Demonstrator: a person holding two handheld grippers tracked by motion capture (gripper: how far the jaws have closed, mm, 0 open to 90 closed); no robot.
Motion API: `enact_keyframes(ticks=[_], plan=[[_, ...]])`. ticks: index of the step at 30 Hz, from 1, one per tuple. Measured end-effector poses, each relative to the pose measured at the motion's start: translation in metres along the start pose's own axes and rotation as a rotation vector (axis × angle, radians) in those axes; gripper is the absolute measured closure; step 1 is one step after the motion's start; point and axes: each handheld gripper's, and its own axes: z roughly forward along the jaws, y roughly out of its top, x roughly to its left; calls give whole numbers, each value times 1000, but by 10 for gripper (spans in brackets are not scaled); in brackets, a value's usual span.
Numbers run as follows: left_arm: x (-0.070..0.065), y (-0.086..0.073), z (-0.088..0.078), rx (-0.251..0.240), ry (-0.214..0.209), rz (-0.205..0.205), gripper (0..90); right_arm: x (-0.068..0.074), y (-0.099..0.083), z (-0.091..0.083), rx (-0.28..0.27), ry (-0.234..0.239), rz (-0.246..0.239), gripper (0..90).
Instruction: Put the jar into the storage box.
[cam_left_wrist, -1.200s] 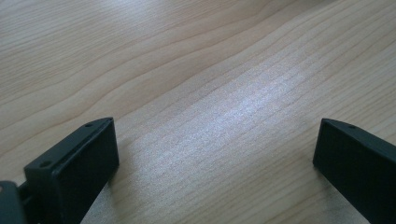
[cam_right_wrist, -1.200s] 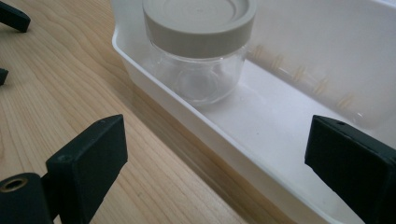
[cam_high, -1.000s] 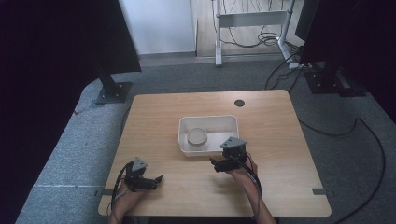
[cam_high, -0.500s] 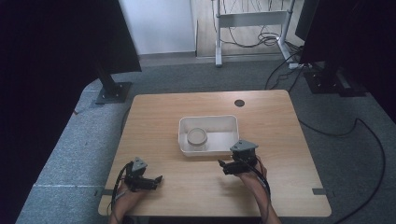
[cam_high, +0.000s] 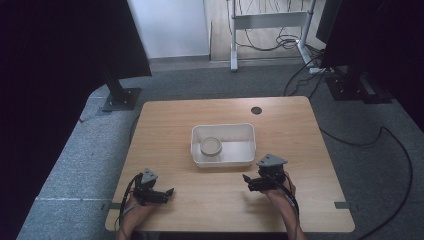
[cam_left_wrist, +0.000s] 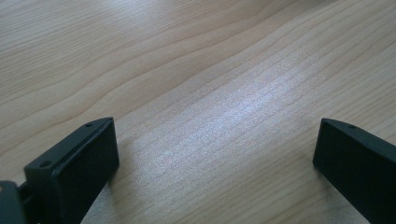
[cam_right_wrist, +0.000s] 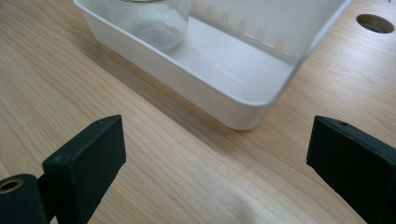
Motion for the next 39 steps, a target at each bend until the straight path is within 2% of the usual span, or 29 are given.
enact_keyframes(ticks=[13,25,39], plan=[[0,0,0,0,1,-1,0,-13,-16,-21,-1,-34,29,42],[0,0,0,1,1,-1,0,-25,-41,-42,6,-76,67,42],[0,0,0,1,1,-1,0,-33,-69,-54,22,-111,106,42]])
